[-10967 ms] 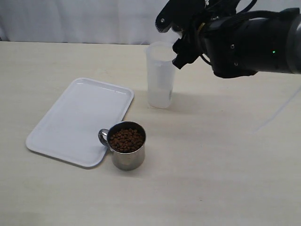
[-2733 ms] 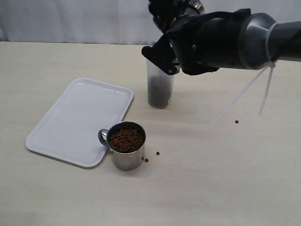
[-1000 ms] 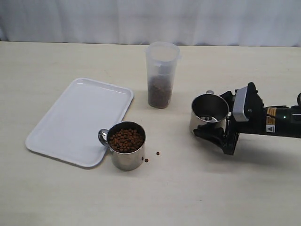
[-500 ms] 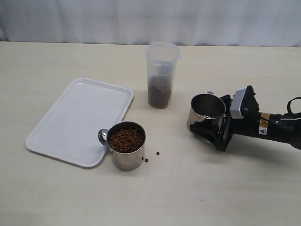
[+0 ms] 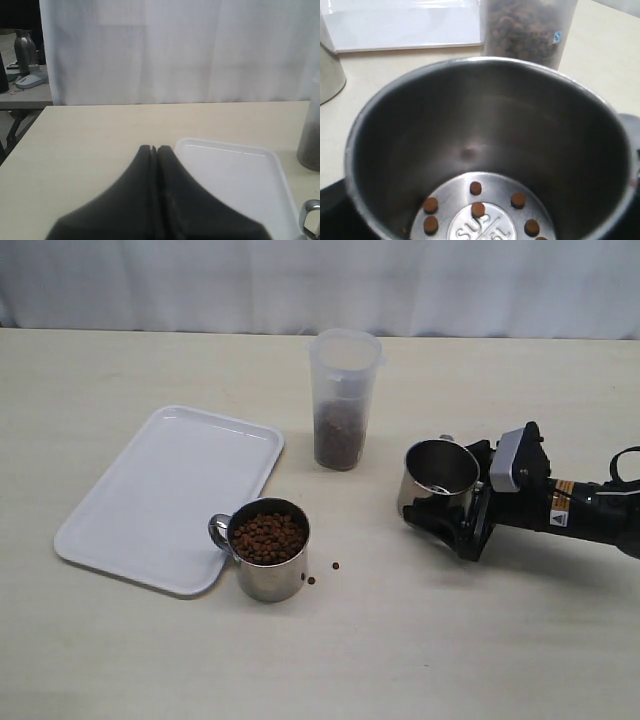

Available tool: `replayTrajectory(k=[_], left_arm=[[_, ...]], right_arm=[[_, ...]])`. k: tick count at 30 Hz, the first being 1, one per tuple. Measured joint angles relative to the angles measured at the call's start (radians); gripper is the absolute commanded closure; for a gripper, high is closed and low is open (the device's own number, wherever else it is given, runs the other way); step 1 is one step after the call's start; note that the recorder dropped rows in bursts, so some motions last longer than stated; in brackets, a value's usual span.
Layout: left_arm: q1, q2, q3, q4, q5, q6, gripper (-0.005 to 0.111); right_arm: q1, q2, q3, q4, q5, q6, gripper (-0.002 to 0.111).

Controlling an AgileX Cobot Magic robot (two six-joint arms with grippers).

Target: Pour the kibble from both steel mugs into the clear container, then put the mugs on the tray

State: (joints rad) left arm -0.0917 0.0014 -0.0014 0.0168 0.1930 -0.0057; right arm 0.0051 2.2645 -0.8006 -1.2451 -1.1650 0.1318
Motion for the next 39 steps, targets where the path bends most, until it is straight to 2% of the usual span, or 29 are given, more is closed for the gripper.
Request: replayTrajectory(k=[3,7,17,22,24,26,31,35,39], left_arm=[[0.000,0.000,0.000,0.000,0.000,0.000,0.107],[0.000,0.000,0.000,0.000,0.000,0.000,0.107],[0.000,0.000,0.000,0.000,0.000,0.000,0.107],[0.000,0.000,0.000,0.000,0.000,0.000,0.107],[0.000,0.000,0.000,0.000,0.000,0.000,0.107],[0.000,0.000,0.000,0.000,0.000,0.000,0.107],[0.000,0.000,0.000,0.000,0.000,0.000,0.107],[0.000,0.000,0.000,0.000,0.000,0.000,0.107],[0.000,0.000,0.000,0.000,0.000,0.000,0.107]], right_arm=[[0.000,0.000,0.000,0.000,0.000,0.000,0.021],[-0.007,-0.035,0.000,-0.004,0.000,0.041,0.021],[-0.078,-0.214,0.002,-0.159,-0.002,0.314,0.021],[-0.083,-0.278,0.002,-0.217,-0.002,0.396,0.022],[-0.083,-0.307,0.006,-0.232,-0.002,0.429,0.029],[-0.084,-0.344,0.008,-0.248,-0.002,0.480,0.043],[-0.119,-0.500,0.015,-0.359,-0.002,0.755,0.101],[-0.179,-0.649,0.031,-0.440,-0.004,0.952,0.104],[-0.203,-0.797,0.150,-0.361,0.012,0.952,0.104]])
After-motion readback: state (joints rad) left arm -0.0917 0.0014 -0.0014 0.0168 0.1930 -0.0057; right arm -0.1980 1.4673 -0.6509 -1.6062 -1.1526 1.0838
